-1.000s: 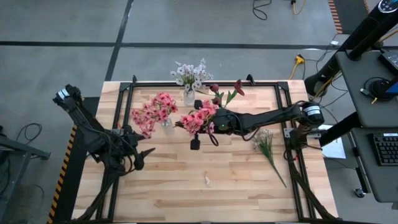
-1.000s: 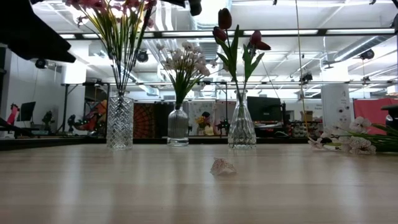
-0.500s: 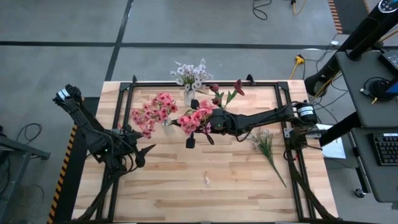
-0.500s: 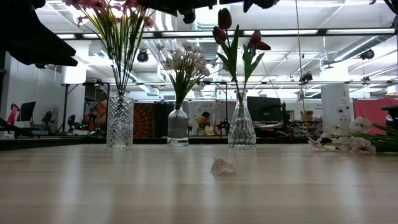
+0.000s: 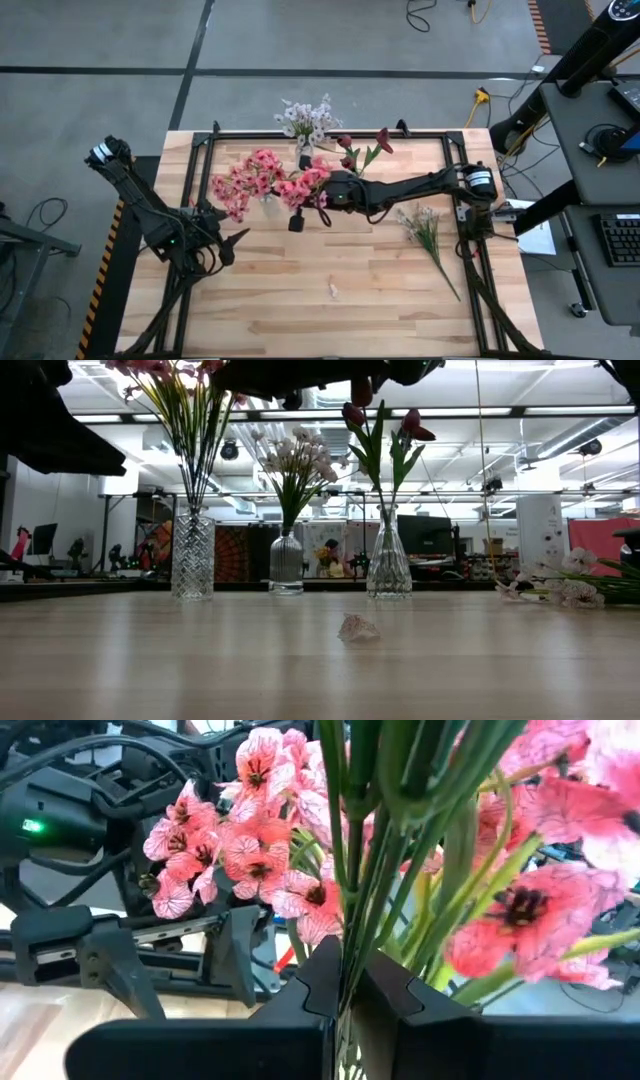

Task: Sort flowers into vase by color
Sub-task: Put the pink flower into the bottom left transparent vase

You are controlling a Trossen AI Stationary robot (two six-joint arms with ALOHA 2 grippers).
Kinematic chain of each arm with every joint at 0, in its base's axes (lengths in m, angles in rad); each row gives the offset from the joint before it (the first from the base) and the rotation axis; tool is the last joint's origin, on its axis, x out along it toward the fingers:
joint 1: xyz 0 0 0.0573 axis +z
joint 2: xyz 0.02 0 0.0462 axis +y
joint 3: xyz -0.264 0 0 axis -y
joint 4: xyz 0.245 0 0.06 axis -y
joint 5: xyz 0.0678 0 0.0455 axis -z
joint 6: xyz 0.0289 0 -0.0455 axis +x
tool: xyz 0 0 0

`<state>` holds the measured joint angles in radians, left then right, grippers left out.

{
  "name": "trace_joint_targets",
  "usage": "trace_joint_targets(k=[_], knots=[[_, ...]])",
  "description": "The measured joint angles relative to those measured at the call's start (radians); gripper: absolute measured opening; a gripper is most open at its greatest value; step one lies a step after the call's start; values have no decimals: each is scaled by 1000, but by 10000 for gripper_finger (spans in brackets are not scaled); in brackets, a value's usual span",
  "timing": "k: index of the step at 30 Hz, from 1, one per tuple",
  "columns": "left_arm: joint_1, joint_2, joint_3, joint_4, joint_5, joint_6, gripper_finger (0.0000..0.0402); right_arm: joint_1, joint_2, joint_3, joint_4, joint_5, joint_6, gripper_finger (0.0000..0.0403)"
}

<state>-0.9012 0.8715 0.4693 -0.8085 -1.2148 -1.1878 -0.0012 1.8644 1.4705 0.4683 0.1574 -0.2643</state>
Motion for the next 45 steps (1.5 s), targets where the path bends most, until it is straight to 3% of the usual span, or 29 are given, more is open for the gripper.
trace_joint_targets(k=[45], knots=[[2,1,-1,-23,-36,0,274,-8,3,6,-44,0,-24,13]])
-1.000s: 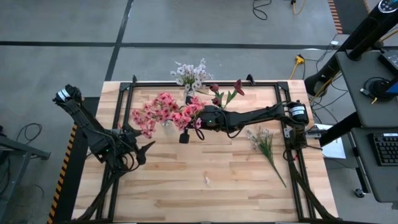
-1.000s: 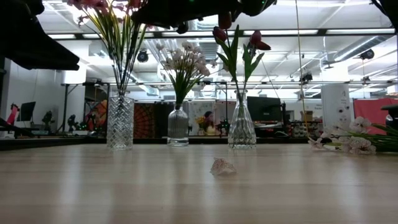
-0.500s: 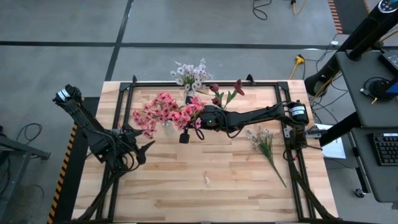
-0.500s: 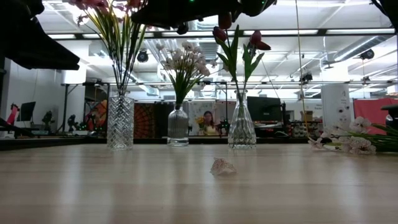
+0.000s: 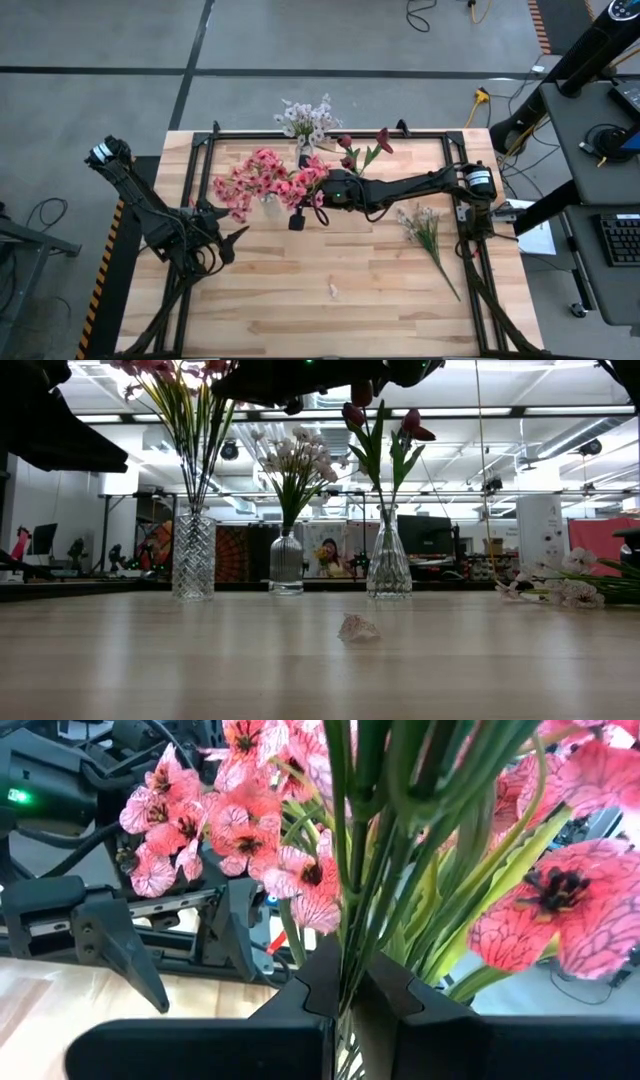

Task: Sort flowers into vase by color
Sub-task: Put the pink flower into the bottom left transparent vase

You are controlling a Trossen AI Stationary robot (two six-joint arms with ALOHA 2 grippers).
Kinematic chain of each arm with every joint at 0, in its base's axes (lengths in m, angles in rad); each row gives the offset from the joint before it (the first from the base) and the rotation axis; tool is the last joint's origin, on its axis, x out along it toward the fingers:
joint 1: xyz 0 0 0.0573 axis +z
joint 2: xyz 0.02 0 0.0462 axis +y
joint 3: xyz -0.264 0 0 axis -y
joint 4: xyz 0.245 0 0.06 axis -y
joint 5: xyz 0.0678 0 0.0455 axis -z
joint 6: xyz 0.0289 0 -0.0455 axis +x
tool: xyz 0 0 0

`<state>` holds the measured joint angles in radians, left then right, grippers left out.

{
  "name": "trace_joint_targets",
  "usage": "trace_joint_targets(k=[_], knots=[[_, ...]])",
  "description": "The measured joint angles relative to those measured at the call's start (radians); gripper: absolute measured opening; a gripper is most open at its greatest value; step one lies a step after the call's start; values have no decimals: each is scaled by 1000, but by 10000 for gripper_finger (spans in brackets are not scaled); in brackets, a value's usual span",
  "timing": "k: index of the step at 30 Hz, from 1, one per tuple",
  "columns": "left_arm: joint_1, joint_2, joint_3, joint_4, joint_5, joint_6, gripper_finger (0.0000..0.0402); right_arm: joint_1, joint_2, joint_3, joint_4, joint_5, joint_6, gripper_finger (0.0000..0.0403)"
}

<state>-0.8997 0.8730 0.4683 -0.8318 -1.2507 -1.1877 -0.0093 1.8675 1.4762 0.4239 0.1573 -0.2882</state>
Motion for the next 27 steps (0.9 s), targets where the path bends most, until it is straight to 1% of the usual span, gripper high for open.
trace_joint_targets(k=[16,22,27], knots=[[0,0,0,-7,-1,0,274,0,0,-13,-4,0,-18,13],[0,0,0,-7,-18,19,274,0,0,-13,15,0,-11,13],[0,0,0,-8,-23,27,274,0,37,-13,62,0,-6,13]])
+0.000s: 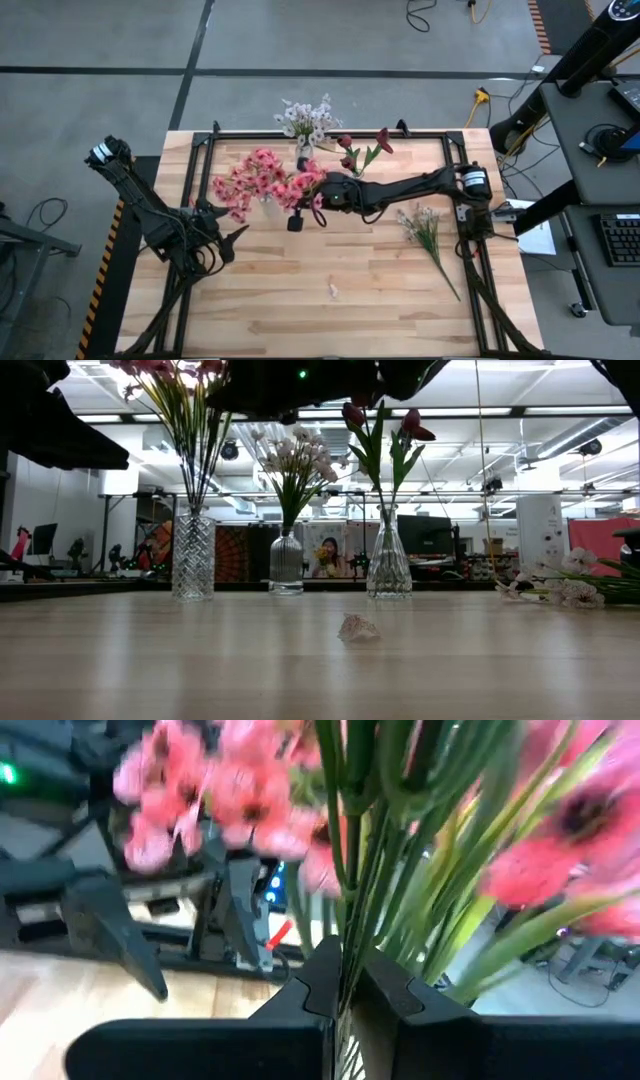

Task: Sort flowers into vase by color
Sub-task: Put the pink flower into the bottom left transparent vase

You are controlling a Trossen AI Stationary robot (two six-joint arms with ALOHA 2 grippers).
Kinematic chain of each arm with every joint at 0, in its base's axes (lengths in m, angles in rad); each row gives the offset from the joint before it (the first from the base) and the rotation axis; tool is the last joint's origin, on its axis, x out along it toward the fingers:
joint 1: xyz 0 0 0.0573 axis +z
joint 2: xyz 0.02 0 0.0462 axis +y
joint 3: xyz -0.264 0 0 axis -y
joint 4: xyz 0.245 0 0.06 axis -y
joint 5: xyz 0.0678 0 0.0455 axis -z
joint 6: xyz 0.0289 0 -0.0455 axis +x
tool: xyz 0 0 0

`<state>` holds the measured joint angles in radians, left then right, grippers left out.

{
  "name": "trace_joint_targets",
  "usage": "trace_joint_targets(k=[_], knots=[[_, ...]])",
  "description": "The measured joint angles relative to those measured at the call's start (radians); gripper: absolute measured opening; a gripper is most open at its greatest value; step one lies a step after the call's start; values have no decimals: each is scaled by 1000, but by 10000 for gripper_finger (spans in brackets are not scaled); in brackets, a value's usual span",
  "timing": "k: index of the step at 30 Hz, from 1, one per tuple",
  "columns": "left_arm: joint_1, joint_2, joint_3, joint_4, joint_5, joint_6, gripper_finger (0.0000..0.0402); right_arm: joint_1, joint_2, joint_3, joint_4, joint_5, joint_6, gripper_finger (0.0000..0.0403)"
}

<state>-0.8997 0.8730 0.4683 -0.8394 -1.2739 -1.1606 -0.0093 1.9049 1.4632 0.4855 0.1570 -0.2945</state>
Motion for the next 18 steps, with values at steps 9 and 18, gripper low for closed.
trace_joint_targets(k=[9,18], knots=[[0,1,-4,-3,-1,0,274,0,30,31,-10,1,-4,13],[14,-1,-56,-1,-76,-101,274,-6,30,56,-74,2,41,13]])
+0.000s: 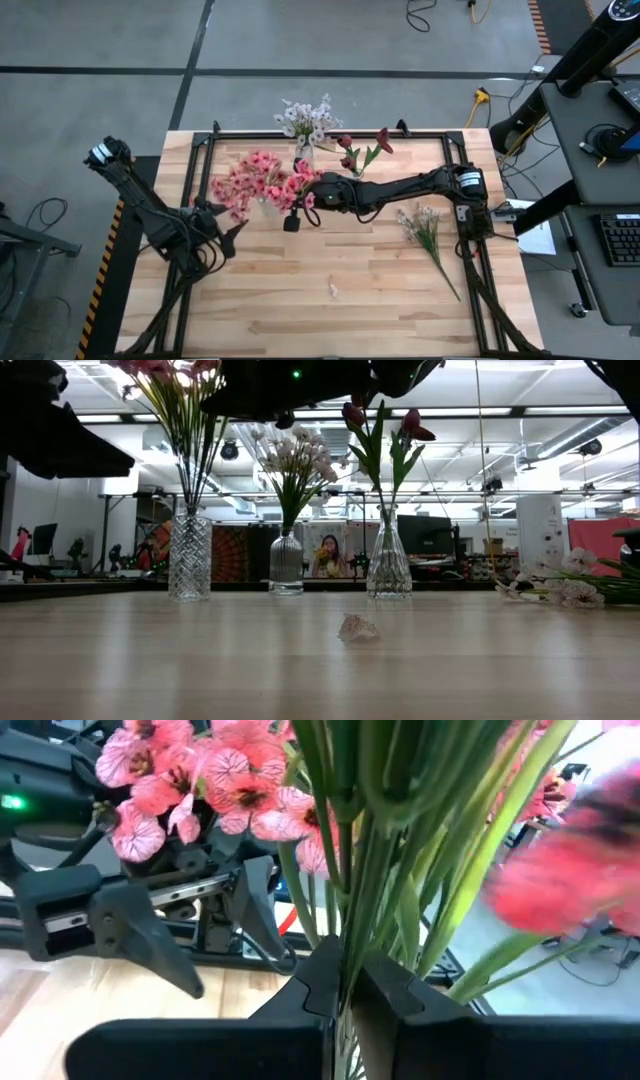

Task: Sort flowers into vase by color
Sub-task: Put the pink flower into the bottom left transparent vase

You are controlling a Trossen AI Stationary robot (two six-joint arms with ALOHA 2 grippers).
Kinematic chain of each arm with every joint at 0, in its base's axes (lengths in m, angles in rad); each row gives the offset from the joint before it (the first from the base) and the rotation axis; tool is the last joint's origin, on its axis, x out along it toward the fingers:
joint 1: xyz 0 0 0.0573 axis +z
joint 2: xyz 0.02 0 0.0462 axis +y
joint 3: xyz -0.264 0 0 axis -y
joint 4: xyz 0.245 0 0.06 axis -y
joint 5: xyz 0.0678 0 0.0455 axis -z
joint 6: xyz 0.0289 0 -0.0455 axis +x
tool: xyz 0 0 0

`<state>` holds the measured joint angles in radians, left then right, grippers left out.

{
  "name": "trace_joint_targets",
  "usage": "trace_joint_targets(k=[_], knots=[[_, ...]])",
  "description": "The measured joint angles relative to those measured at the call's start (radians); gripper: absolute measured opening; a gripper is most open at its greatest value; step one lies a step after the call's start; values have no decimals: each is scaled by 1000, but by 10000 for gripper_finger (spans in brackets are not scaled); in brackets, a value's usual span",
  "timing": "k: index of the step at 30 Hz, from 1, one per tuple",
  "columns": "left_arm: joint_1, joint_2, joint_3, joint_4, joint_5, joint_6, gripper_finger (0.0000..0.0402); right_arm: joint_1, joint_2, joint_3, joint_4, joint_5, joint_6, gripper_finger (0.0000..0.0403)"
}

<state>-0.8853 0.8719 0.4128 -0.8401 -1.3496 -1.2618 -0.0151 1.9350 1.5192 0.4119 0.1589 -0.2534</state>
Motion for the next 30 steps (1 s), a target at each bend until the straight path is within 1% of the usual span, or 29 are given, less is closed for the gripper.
trace_joint_targets(k=[6,11,13,16,19,24,28,30], knots=[[21,0,-38,9,-50,-66,274,-1,0,0,-3,0,0,13],[26,0,-74,54,-55,-87,274,-1,0,0,-5,0,0,13],[26,0,-88,79,-38,-84,274,-1,0,0,-6,0,0,13],[26,0,-100,97,27,-66,274,-1,-1,0,-6,0,0,13],[26,0,-103,142,47,-28,274,-1,-1,0,-6,0,-5,13],[29,1,-107,283,67,138,274,-1,-1,0,-7,0,-7,13],[40,-1,-108,299,74,154,274,-1,-1,0,-7,0,-8,13],[44,-2,-108,324,122,167,274,-1,-1,0,-7,0,-10,13]])
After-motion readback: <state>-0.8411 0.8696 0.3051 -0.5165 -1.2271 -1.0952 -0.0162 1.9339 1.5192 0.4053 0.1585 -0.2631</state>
